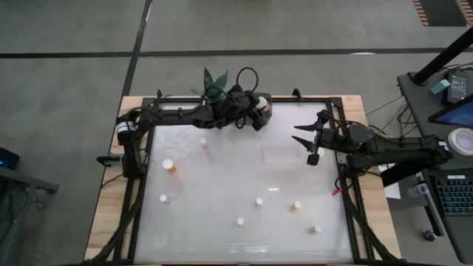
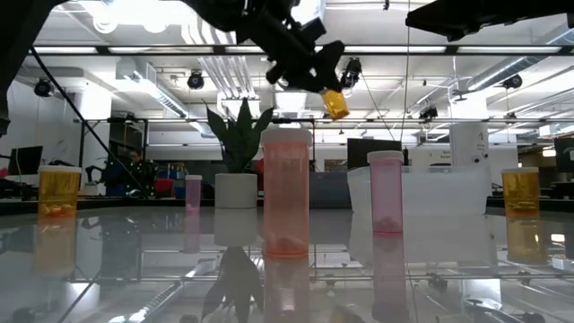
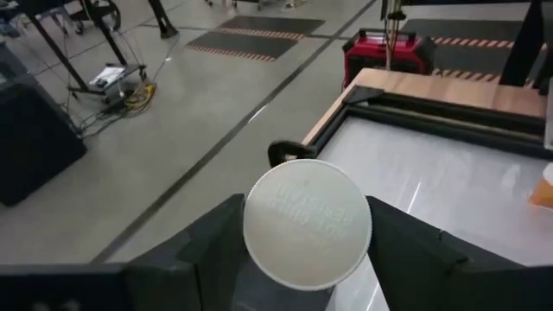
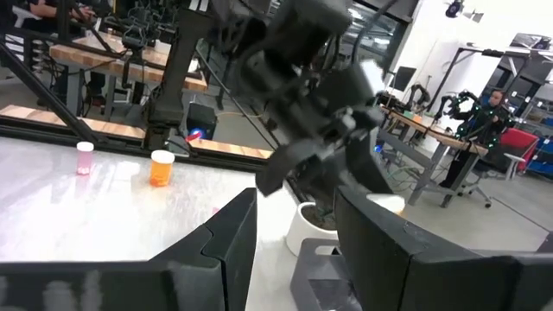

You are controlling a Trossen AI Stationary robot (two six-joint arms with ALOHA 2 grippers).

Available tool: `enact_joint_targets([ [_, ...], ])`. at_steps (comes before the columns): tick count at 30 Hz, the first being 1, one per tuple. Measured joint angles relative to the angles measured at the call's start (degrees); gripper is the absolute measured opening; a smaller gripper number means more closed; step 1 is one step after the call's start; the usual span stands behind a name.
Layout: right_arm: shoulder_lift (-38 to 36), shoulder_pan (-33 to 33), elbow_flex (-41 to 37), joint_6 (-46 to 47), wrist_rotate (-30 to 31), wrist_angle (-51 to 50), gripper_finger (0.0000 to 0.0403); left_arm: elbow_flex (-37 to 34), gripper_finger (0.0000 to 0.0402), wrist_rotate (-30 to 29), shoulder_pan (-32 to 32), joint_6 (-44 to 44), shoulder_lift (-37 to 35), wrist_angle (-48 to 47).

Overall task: Pick and place medicine bottles into bin by pill shape (circle, oval)
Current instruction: Put the large orange pill bottle into the black bin

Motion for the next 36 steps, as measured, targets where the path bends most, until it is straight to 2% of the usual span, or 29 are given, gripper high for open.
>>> enact_joint_targets([
  [5,0.02,0.00,0.00,-0.02,-0.01,0.69,0.0148,7.75,0.0193,-0.33,0.69,0.09,2.15,-9.61],
  [15,0.02,0.00,0.00,0.07,-0.01,0.70,0.0148,21.88,0.0191,-0.48,3.90,-0.02,13.25,-20.89],
  [24,0.02,0.00,0.00,0.03,-0.01,0.48,0.0148,21.71,0.0190,-1.17,7.50,-4.48,17.36,-23.35],
  [36,0.02,0.00,0.00,-0.33,-0.01,0.50,0.0148,21.11,0.0190,-1.05,8.13,-5.92,21.07,-23.37],
])
